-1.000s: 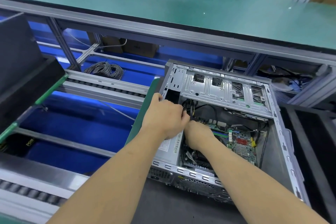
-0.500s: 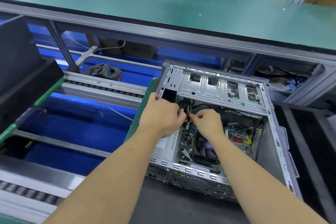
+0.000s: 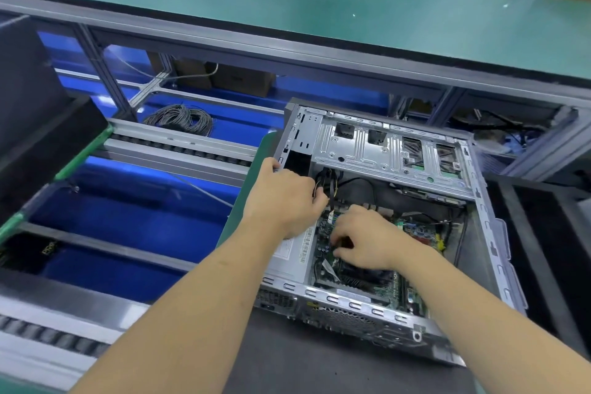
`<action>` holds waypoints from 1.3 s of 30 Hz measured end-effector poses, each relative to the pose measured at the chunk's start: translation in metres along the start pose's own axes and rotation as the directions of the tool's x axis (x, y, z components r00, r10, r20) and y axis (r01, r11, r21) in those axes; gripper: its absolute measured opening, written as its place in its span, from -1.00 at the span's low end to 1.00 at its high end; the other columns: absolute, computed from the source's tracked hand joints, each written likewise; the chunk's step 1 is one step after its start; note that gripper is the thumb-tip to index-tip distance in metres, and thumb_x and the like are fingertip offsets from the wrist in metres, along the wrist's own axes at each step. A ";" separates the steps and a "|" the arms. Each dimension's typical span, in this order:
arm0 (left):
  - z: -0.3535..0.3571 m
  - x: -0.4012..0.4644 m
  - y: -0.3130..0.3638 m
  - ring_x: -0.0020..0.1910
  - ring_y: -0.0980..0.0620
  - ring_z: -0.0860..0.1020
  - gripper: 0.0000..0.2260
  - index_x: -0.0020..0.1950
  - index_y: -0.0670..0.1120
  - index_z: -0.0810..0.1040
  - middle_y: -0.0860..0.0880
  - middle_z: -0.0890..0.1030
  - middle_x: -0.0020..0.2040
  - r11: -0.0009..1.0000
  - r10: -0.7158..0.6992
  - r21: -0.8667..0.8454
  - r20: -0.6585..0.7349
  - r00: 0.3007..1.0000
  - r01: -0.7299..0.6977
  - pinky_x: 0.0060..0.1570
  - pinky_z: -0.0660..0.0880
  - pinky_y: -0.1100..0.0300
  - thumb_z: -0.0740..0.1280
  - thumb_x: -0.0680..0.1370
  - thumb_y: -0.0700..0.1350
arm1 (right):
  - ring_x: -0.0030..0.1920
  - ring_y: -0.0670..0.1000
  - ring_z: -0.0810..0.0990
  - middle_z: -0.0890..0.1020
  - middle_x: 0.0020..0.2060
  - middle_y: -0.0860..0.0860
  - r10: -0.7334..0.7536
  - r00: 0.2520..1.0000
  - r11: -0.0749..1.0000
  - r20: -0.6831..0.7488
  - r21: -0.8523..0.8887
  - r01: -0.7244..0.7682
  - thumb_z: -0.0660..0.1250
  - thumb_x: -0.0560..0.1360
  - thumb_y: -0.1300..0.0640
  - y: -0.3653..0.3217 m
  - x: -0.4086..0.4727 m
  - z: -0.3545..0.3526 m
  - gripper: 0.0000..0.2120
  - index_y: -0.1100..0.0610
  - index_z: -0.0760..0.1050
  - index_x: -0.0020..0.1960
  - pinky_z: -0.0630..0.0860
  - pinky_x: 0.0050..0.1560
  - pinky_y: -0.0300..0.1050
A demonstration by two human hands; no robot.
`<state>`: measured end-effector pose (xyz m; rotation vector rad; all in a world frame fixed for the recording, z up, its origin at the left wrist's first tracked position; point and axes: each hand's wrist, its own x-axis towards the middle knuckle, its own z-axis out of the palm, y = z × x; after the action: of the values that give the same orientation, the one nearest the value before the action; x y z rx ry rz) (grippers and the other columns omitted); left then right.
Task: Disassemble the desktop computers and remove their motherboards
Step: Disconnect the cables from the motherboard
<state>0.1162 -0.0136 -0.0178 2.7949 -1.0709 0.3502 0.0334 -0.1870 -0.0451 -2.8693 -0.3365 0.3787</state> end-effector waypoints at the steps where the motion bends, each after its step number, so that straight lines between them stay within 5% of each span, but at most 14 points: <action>1: 0.000 0.000 0.000 -0.47 0.09 0.38 -0.54 -0.40 0.01 0.35 0.07 0.41 -0.52 1.000 0.001 -0.002 -0.003 1.000 -0.001 0.21 0.24 0.01 -0.05 0.62 0.13 | 0.10 0.00 0.36 0.59 -0.05 -0.12 -0.017 0.999 0.998 0.039 -0.057 0.020 0.31 0.52 -0.13 -0.002 -0.002 0.002 -0.73 -0.05 0.64 0.13 0.35 0.17 0.04; 5: 0.000 0.000 0.000 -0.48 0.09 0.37 -0.54 -0.42 0.01 0.35 0.08 0.39 -0.53 1.000 0.003 0.006 -0.001 1.000 -0.003 0.20 0.25 0.01 -0.05 0.61 0.12 | 0.21 0.05 0.27 0.55 0.06 -0.06 -0.066 0.979 0.982 0.194 -0.164 0.098 0.29 0.51 -0.16 -0.019 -0.004 0.012 -0.59 -0.11 0.49 0.33 0.08 0.27 0.22; 9: 0.000 0.000 0.000 -0.47 0.09 0.35 -0.54 -0.43 0.01 0.32 0.08 0.38 -0.53 1.000 0.000 0.020 -0.005 1.000 0.000 0.18 0.27 0.01 -0.08 0.59 0.13 | 0.12 0.03 0.38 0.60 -0.16 -0.09 -0.099 0.989 0.968 0.109 -0.219 0.121 0.32 0.52 -0.05 -0.024 -0.001 0.013 -0.84 -0.05 0.60 0.05 -0.08 0.40 0.36; 13: 0.000 0.001 -0.001 -0.45 0.08 0.36 -0.55 -0.43 0.01 0.30 0.07 0.37 -0.52 0.999 -0.005 0.032 0.010 1.000 0.004 0.20 0.27 0.01 -0.09 0.59 0.12 | 0.10 -0.02 0.39 0.62 -0.17 -0.10 -0.085 0.994 0.987 0.071 -0.131 0.094 0.33 0.55 -0.06 -0.016 -0.005 0.014 -0.86 -0.04 0.63 -0.02 -0.17 0.40 0.24; 18: -0.002 0.001 0.001 -0.38 0.03 0.40 -0.56 -0.42 0.00 0.29 0.07 0.39 -0.49 0.998 -0.001 0.058 0.038 0.999 -0.001 0.24 0.26 -0.01 -0.08 0.60 0.12 | 0.07 -0.06 0.34 0.61 -0.13 -0.09 -0.082 0.991 0.995 0.103 0.058 0.076 0.32 0.55 0.06 -0.017 -0.003 0.014 -0.89 -0.03 0.60 0.03 -0.07 0.39 0.15; 25: -0.004 0.006 0.009 -0.39 -0.02 0.40 -0.61 -0.41 -0.02 0.25 0.07 0.39 -0.49 0.993 -0.105 0.065 0.092 0.990 0.099 0.25 0.25 0.01 -0.02 0.57 0.10 | 0.06 0.02 0.33 0.56 -0.12 -0.11 -0.195 0.974 0.965 0.111 -0.153 0.211 0.29 0.57 -0.12 -0.027 -0.002 0.018 -0.78 -0.04 0.64 0.03 0.07 0.16 0.15; 29: -0.001 0.010 0.036 -0.30 -0.06 0.48 -0.67 -0.31 0.00 0.44 0.02 0.53 -0.40 0.958 -0.286 0.012 0.055 0.957 0.286 0.31 0.21 -0.06 0.05 0.55 0.08 | 0.09 0.10 0.43 0.56 0.03 0.00 -0.120 0.992 0.990 -0.041 0.069 0.122 0.31 0.55 0.09 -0.019 -0.007 0.012 -0.82 0.08 0.66 0.06 0.27 0.07 0.03; 32: 0.008 0.002 0.044 -0.33 -0.02 0.34 -0.67 -0.36 0.00 0.36 0.06 0.40 -0.44 0.963 -0.270 0.011 0.031 0.962 0.269 0.40 0.18 -0.20 0.04 0.54 0.08 | 0.03 0.09 0.56 0.59 0.00 0.00 -0.028 0.999 0.978 -0.027 0.207 0.033 0.28 0.54 0.10 -0.014 -0.020 0.007 -0.82 0.11 0.64 0.01 0.52 0.07 0.06; 35: 0.010 0.001 0.041 -0.38 0.00 0.30 -0.69 -0.37 0.01 0.34 0.09 0.33 -0.47 0.964 -0.268 -0.009 -0.004 0.964 0.268 0.40 0.21 -0.20 0.11 0.56 0.04 | -0.03 0.05 0.60 0.62 -0.09 -0.03 -0.148 0.986 0.978 0.081 0.162 0.134 0.25 0.59 0.05 -0.018 -0.031 0.007 -0.80 0.08 0.64 0.00 0.57 0.02 0.04; 39: 0.007 0.006 0.043 -0.41 -0.02 0.33 -0.68 -0.39 -0.01 0.35 0.07 0.32 -0.50 0.964 -0.266 0.034 0.011 0.964 0.265 0.34 0.22 -0.19 0.11 0.55 0.03 | -0.07 -0.01 0.63 0.69 -0.11 -0.06 -0.223 0.973 0.937 0.050 0.287 0.200 0.29 0.58 0.08 -0.027 -0.036 0.002 -0.82 0.05 0.68 0.02 0.59 -0.02 -0.04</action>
<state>0.0931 -0.0505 -0.0217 2.9235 -0.6840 0.3168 -0.0062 -0.1706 -0.0321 -2.5152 -0.5543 0.4635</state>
